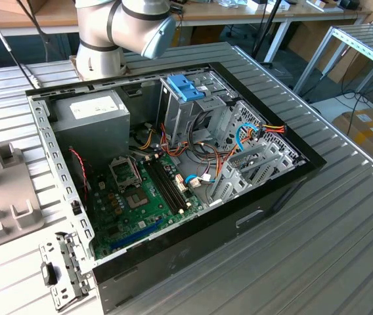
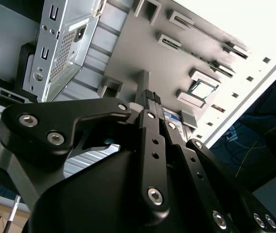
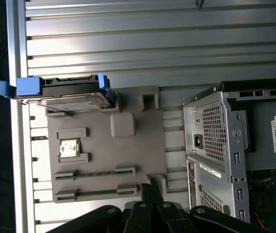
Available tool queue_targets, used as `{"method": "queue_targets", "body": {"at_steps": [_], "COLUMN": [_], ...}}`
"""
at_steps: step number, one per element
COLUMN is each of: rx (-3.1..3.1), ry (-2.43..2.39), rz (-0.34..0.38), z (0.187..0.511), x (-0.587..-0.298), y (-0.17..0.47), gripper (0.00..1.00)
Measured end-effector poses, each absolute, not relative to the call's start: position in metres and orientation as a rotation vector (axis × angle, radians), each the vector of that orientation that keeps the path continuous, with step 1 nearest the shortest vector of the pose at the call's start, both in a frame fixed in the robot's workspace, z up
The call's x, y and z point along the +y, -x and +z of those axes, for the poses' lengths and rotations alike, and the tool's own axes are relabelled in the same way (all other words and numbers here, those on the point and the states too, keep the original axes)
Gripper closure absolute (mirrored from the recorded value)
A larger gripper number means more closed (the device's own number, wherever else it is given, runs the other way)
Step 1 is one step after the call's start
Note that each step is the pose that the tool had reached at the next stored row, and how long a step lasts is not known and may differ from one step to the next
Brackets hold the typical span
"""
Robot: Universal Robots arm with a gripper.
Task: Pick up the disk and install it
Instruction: 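Reach for the disk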
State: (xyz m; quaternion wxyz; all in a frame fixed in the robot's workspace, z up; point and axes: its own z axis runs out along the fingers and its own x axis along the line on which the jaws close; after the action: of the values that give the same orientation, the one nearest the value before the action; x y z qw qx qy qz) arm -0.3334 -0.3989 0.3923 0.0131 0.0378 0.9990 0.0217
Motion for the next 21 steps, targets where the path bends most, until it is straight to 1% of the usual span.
{"method": "queue_targets", "body": {"at_steps": [21], "rx": [3.112], "ry": [-0.118], "rz": [0.068], "z": [0.392], "x": [-0.3989], "y": [0.341], "gripper": [0.89]}}
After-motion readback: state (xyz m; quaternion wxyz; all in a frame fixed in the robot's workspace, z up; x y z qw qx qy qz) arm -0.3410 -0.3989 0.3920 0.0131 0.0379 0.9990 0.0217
